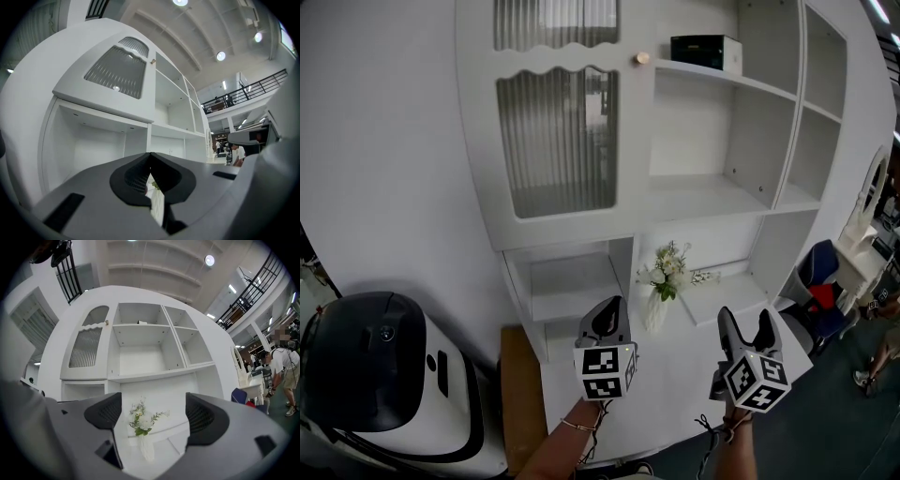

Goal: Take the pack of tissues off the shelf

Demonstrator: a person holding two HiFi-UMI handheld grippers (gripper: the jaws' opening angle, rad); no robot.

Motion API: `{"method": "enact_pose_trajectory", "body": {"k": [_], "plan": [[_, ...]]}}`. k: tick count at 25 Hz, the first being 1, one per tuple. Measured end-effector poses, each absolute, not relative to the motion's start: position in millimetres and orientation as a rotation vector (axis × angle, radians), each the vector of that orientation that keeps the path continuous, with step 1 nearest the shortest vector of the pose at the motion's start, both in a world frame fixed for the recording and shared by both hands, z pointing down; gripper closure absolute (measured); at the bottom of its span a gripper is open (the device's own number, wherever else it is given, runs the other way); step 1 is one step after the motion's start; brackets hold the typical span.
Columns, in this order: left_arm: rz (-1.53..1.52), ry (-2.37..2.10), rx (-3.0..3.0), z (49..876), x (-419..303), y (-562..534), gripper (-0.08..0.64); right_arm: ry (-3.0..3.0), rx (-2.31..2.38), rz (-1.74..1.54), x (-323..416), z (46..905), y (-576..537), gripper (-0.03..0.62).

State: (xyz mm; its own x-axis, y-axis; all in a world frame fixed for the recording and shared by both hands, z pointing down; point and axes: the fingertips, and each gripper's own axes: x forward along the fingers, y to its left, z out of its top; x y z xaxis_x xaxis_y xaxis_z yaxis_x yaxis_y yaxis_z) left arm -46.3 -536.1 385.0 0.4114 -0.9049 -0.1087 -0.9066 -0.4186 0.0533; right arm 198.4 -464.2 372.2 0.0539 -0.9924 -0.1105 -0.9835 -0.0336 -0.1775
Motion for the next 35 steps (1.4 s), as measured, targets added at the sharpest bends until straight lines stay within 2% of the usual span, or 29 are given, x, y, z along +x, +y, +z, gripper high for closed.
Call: {"method": "enact_pose_trajectory", "body": {"k": [12,35], "plan": [[0.167,1.586,-2.593,343.0,-5.8,-552.0,0.545,2.072,-2.041,-0.015,205.0,336.6,-490.0,0.175],[0.250,1.532,-2.368,201.4,38.0,-583.2,0.545,2.124,-1.831,0.235,240.0,168.7,-550.7,0.170]]}}
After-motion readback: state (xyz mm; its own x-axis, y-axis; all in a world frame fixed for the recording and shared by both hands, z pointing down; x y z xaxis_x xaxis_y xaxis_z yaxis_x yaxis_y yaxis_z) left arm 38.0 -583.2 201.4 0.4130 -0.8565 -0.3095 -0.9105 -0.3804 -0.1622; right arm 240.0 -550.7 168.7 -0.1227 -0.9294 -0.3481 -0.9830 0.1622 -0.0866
